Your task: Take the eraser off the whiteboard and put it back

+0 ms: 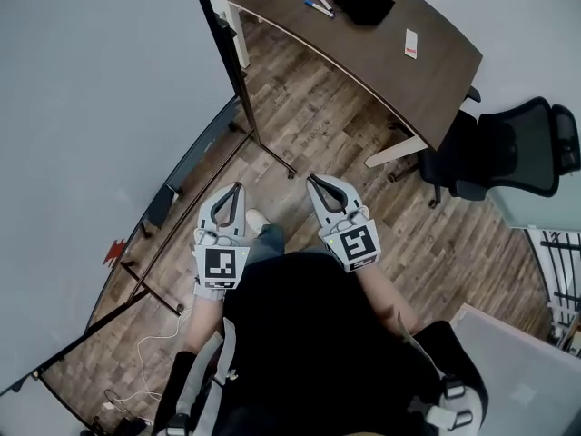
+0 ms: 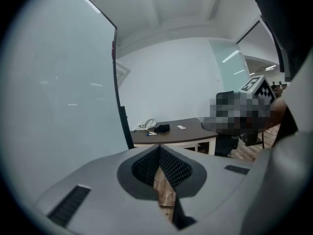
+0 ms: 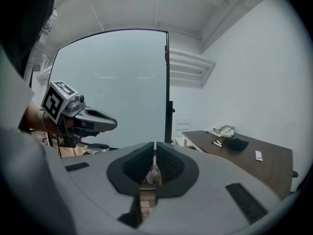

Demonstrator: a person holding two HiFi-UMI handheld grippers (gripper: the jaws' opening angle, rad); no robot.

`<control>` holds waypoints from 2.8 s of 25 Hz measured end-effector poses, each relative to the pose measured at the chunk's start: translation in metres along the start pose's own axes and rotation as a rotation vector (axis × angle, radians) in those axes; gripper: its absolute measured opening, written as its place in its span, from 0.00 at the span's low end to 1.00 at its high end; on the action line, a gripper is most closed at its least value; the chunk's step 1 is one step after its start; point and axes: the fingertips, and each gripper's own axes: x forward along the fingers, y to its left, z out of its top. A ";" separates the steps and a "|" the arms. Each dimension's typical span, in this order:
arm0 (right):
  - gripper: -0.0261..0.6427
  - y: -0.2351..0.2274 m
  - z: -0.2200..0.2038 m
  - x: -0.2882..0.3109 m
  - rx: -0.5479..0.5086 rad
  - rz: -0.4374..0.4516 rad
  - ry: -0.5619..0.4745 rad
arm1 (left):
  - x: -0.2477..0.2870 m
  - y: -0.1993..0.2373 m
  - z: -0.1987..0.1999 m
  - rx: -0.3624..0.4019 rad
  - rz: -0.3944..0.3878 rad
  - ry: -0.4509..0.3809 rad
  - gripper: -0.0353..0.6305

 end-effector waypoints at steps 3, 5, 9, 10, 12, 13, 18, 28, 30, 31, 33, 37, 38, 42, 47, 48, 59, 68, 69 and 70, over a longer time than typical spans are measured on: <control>0.08 0.002 0.018 0.042 -0.024 0.022 -0.006 | 0.012 0.036 -0.005 -0.017 0.002 -0.003 0.06; 0.08 0.005 0.026 0.069 -0.038 0.033 -0.007 | 0.019 0.057 -0.010 -0.021 0.001 0.002 0.06; 0.08 0.013 0.038 0.116 -0.050 0.061 -0.005 | 0.029 0.092 -0.019 -0.020 0.003 0.009 0.06; 0.08 0.016 0.041 0.125 -0.053 0.069 -0.006 | 0.030 0.099 -0.021 -0.020 0.005 0.011 0.06; 0.08 0.022 0.045 0.143 -0.056 0.093 -0.008 | 0.032 0.111 -0.025 -0.025 0.012 0.024 0.06; 0.08 0.026 0.047 0.152 -0.061 0.110 -0.007 | 0.033 0.116 -0.027 -0.027 0.016 0.031 0.06; 0.08 0.047 0.051 0.185 -0.112 0.202 0.007 | 0.032 0.136 -0.037 -0.022 0.058 0.045 0.06; 0.08 0.078 0.054 0.231 -0.172 0.458 0.022 | 0.010 0.166 -0.072 -0.063 0.295 0.170 0.06; 0.08 0.086 0.056 0.239 -0.195 0.517 0.026 | 0.001 0.174 -0.080 -0.084 0.362 0.198 0.06; 0.08 0.089 0.056 0.242 -0.206 0.544 0.028 | -0.004 0.176 -0.085 -0.093 0.394 0.214 0.06; 0.08 0.094 0.056 0.248 -0.221 0.584 0.033 | -0.014 0.182 -0.095 -0.092 0.441 0.252 0.06; 0.08 0.104 0.055 0.256 -0.250 0.652 0.048 | -0.032 0.189 -0.119 -0.068 0.516 0.335 0.06; 0.08 0.107 0.053 0.258 -0.259 0.671 0.051 | -0.037 0.189 -0.126 -0.068 0.532 0.355 0.06; 0.08 0.117 0.047 0.263 -0.286 0.724 0.069 | -0.049 0.190 -0.155 -0.041 0.562 0.445 0.06; 0.08 0.127 0.038 0.266 -0.300 0.768 0.101 | -0.062 0.186 -0.189 -0.003 0.590 0.549 0.06; 0.08 0.128 0.036 0.265 -0.303 0.775 0.105 | -0.064 0.185 -0.194 0.002 0.594 0.564 0.06; 0.08 0.115 0.018 0.265 -0.332 0.769 0.172 | -0.073 0.175 -0.250 0.086 0.582 0.716 0.24; 0.08 0.101 0.008 0.265 -0.335 0.730 0.199 | -0.069 0.179 -0.283 0.175 0.545 0.805 0.39; 0.08 0.099 0.008 0.264 -0.332 0.725 0.199 | -0.069 0.178 -0.286 0.184 0.544 0.812 0.39; 0.08 0.097 0.008 0.263 -0.329 0.720 0.200 | -0.068 0.179 -0.288 0.192 0.542 0.820 0.39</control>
